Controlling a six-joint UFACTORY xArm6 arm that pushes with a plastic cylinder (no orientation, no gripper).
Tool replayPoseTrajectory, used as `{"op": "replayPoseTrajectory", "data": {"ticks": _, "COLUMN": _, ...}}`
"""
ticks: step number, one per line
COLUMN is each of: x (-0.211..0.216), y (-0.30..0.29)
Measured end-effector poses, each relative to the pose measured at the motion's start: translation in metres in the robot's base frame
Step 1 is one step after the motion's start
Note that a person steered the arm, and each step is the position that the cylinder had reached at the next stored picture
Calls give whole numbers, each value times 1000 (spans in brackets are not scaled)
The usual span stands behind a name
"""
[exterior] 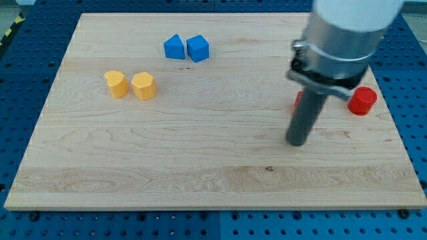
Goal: Push the red star to the red circle
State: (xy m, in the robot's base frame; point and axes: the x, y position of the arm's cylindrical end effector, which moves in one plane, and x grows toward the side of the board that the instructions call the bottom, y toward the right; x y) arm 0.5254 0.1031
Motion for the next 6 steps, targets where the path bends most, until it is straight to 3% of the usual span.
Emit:
{"op": "replayPoseTrajectory", "data": {"ticks": 1, "x": -21, "y": -37}}
{"op": "replayPoseTrajectory", "data": {"ticks": 2, "x": -63, "y": -29}}
{"op": "replayPoseTrajectory", "data": {"ticks": 3, "x": -76, "y": 5}}
{"op": "replayPoseTrajectory", "data": {"ticks": 4, "x": -80, "y": 33}}
{"op": "replayPoseTrajectory", "data": {"ticks": 6, "x": -61, "y": 4}}
